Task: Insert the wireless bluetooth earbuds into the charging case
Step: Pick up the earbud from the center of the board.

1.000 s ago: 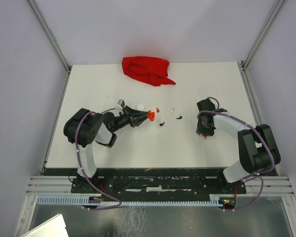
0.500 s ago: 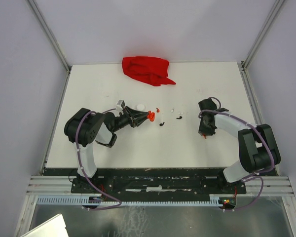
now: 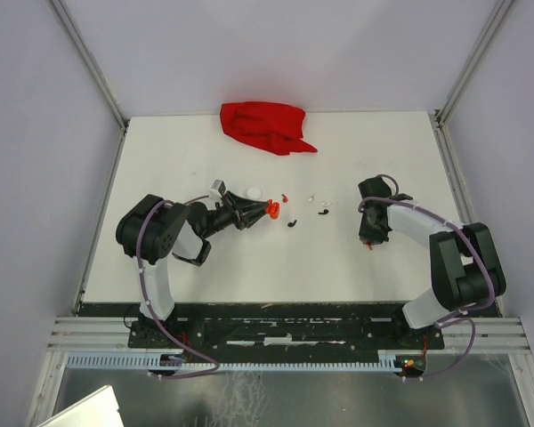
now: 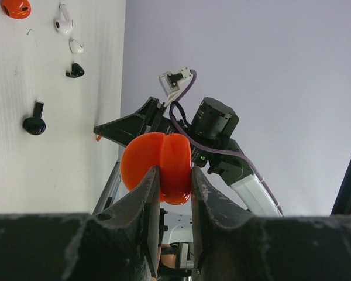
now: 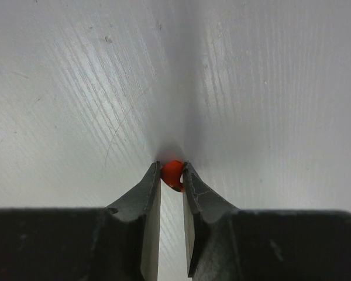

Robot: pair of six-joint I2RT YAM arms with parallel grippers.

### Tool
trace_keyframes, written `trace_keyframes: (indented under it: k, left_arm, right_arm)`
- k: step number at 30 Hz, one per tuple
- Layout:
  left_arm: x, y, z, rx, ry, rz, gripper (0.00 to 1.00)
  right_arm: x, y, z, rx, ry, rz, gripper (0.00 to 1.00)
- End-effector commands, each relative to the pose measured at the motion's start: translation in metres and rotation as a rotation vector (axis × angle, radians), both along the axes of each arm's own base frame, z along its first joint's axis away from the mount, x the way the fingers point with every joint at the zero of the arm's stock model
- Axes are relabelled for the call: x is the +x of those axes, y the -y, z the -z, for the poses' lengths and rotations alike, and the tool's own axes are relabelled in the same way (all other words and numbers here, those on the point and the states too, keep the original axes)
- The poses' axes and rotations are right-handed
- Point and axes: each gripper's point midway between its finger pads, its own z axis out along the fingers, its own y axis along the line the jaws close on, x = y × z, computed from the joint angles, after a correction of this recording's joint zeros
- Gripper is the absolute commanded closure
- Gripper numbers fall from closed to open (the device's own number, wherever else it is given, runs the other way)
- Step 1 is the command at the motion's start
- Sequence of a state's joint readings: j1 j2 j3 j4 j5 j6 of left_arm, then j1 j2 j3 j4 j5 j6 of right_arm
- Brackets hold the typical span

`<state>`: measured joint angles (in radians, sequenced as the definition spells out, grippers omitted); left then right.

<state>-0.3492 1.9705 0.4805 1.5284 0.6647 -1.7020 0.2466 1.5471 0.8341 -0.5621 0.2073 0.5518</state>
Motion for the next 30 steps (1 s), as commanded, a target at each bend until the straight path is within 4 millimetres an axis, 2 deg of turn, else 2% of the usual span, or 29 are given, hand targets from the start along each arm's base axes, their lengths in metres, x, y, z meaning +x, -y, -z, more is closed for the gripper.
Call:
trace_keyframes:
  k: [1, 6, 11, 16, 20, 24, 30]
  left_arm:
    - [-0.007, 0.000, -0.040, -0.040, 0.264, 0.015, 0.97]
    - [-0.007, 0.000, -0.040, -0.040, 0.263, 0.008, 0.97]
    - [-0.008, 0.001, -0.043, -0.048, 0.262, 0.003, 0.97]
    - [-0.011, 0.010, -0.047, -0.066, 0.253, 0.012, 0.97]
    - [-0.013, 0.019, -0.048, -0.080, 0.246, 0.020, 0.97]
    - [-0.013, 0.023, -0.045, -0.085, 0.225, 0.000, 0.97]
    - [-0.009, 0.029, -0.046, -0.098, 0.214, -0.017, 0.97]
  right_arm:
    - [0.014, -0.003, -0.016, 0.028, 0.084, -0.013, 0.98]
    - [0.045, -0.041, -0.058, 0.206, 0.291, -0.112, 0.99]
    - [0.073, -0.076, -0.106, 0.287, 0.475, -0.238, 0.99]
    - [0.091, -0.131, -0.145, 0.407, 0.650, -0.406, 0.99]
    - [0.094, -0.166, -0.176, 0.509, 0.811, -0.484, 0.99]
    - [0.091, -0.188, -0.202, 0.587, 0.940, -0.525, 0.99]
    - [0.078, -0.206, -0.216, 0.678, 1.021, -0.567, 0.99]
